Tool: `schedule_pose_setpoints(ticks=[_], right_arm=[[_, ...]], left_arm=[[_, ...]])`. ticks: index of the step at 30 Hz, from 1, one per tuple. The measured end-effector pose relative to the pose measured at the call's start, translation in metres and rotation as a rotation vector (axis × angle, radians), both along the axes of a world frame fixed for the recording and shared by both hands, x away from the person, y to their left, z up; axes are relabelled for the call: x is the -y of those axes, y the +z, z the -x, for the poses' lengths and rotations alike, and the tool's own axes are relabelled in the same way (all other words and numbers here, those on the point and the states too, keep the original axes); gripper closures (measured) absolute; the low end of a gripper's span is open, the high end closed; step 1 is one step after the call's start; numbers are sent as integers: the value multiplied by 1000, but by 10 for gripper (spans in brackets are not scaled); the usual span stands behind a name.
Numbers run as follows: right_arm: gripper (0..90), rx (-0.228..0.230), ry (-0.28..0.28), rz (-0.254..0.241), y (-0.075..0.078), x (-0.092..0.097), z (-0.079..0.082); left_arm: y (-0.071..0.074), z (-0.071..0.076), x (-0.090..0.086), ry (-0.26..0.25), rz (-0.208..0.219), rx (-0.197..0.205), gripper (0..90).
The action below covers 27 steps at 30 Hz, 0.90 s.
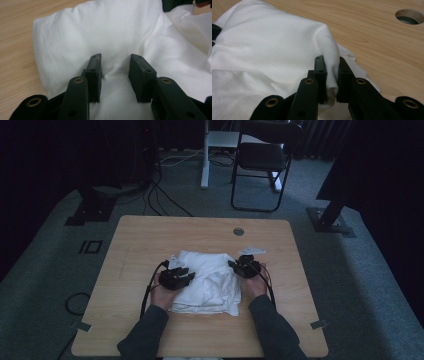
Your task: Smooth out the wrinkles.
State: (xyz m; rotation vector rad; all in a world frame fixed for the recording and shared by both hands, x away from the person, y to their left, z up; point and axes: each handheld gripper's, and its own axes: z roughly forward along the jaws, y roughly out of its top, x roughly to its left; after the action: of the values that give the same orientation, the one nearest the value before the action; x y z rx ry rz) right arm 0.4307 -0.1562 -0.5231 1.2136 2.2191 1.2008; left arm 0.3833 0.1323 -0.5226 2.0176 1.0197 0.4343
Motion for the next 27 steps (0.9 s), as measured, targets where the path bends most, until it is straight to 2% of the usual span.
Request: schedule_pose_setpoints(ticks=[3,6,9,11,14,17,22,24,27], right_arm=[[757,0,-6,5,1,2,-1],[634,4,-24,5,6,3,-1],[526,30,-47,-22,18,7,2],[502,55,-50,-41,29,8,6],[493,90,-19,-36,44,6,14],[493,105,18,-34,53,1,21],[481,85,70,-26,54,-10,30],[469,64,100,-47,51,-15,35],[425,72,166,-106,50,-22,48]], left_arm=[[-1,0,1,8,-4,0,631],[-3,2,4,16,-34,10,631],[-4,3,8,23,-63,23,631],[-4,3,10,32,-83,30,633],[-4,4,14,51,-106,36,635],[-5,4,16,70,-110,36,637],[-5,3,21,102,-119,40,638],[-5,2,23,112,-121,43,638],[-6,0,25,121,-118,44,638]])
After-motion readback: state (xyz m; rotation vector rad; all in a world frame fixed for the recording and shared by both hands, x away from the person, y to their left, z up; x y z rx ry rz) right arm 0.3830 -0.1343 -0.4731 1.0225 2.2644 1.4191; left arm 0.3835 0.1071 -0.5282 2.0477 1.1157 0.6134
